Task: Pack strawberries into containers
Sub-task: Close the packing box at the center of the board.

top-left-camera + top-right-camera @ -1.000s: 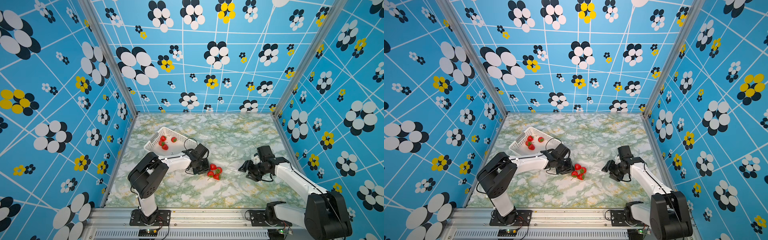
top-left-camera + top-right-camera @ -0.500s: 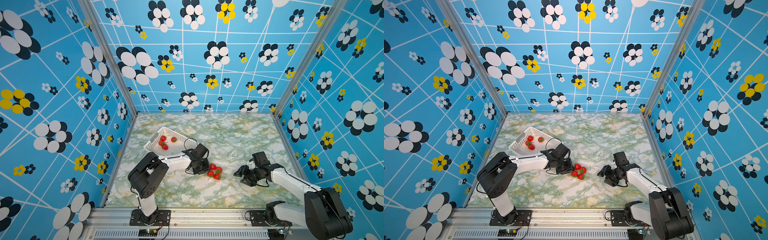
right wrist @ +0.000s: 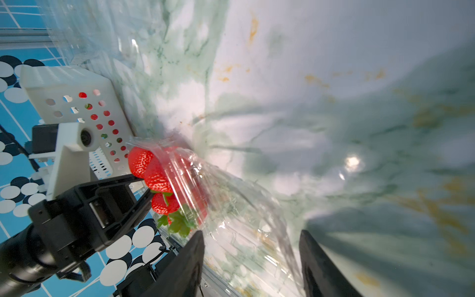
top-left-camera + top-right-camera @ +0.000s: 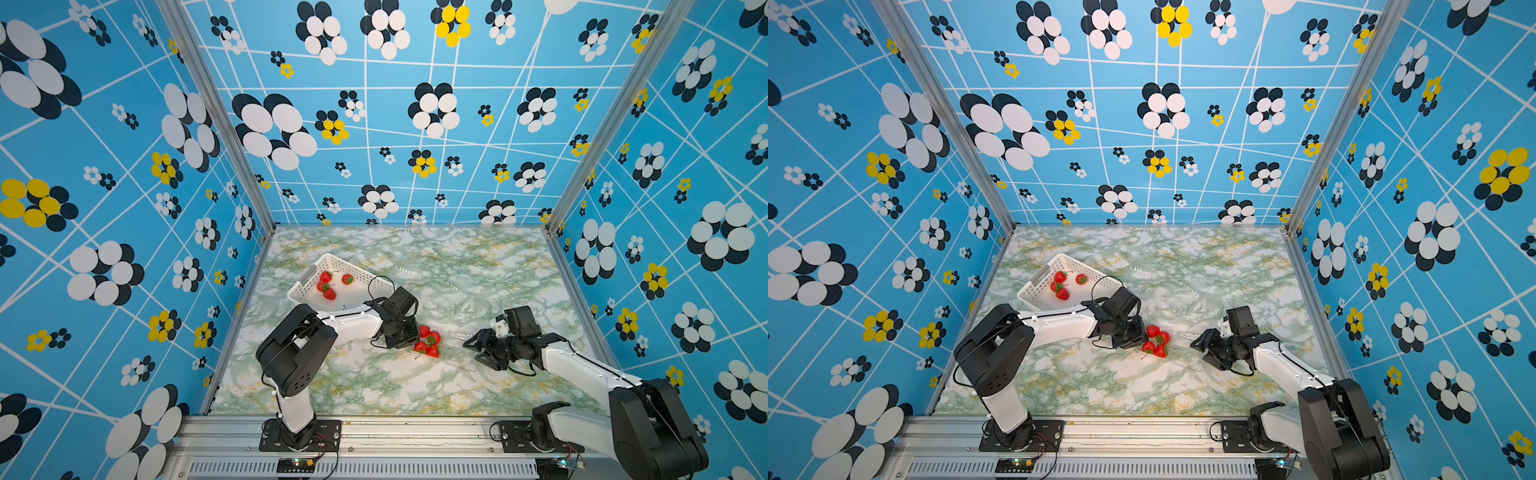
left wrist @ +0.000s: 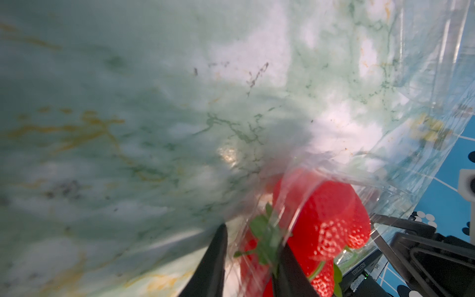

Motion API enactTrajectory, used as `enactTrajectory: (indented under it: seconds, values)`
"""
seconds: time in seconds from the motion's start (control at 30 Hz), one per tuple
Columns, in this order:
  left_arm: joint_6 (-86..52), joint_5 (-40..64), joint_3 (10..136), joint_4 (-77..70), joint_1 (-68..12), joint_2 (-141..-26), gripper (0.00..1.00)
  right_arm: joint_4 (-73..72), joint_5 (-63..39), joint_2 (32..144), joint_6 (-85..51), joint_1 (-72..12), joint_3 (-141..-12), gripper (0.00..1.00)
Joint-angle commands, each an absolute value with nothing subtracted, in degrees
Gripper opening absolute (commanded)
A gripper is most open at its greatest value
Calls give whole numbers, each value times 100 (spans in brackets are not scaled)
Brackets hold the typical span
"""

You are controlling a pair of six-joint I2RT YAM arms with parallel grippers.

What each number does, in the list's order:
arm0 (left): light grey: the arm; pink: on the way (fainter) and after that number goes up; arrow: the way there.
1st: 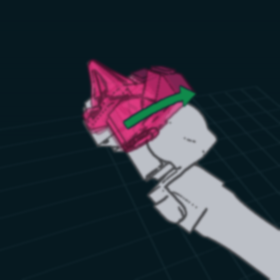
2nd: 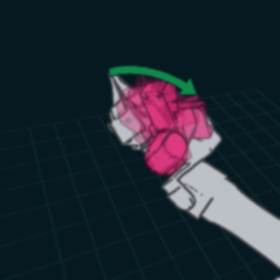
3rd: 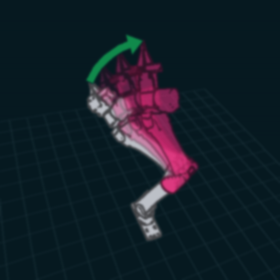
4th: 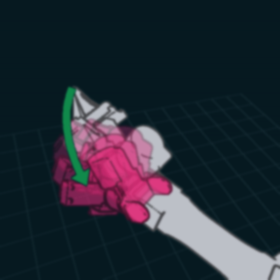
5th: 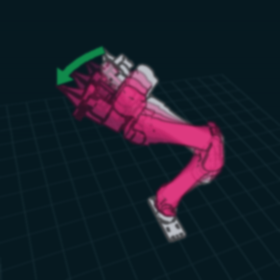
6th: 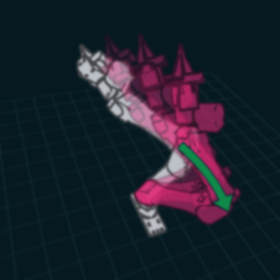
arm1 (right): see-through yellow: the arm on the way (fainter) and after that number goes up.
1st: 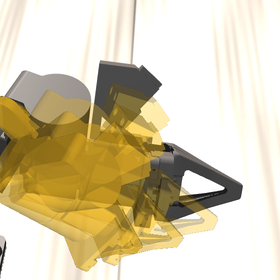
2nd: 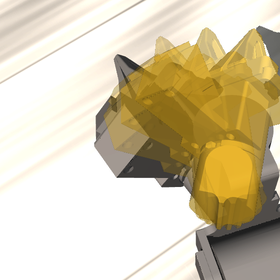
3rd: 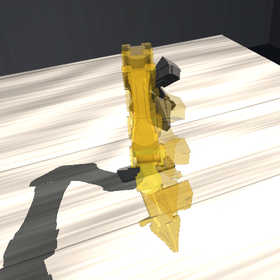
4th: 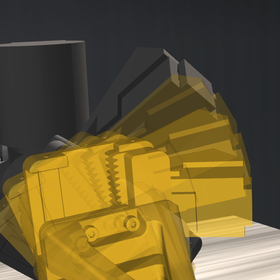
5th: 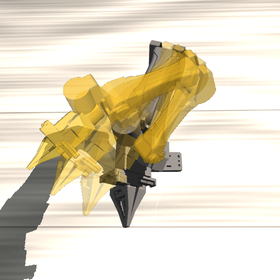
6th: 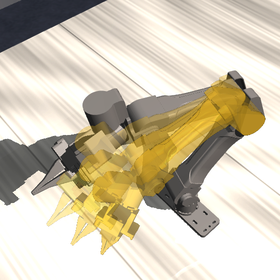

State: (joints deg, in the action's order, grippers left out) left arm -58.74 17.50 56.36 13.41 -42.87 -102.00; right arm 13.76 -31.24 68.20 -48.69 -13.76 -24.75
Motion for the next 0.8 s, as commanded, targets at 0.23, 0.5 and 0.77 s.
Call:
enactTrajectory:
  seconds: [0.23,0.5,0.77]
  values:
    - [-5774,1578,5774,1605,-4373,-10336,30,1557,-3599,6653,-4724,-1424,-2778,60]
    - [-5733,1539,5825,1669,-4394,-10326,29,1338,-4049,6679,-4734,-1424,-3099,62]
    - [-5704,1538,5861,1679,-4401,-10327,28,1097,-4269,6814,-4811,-1424,-3295,62]
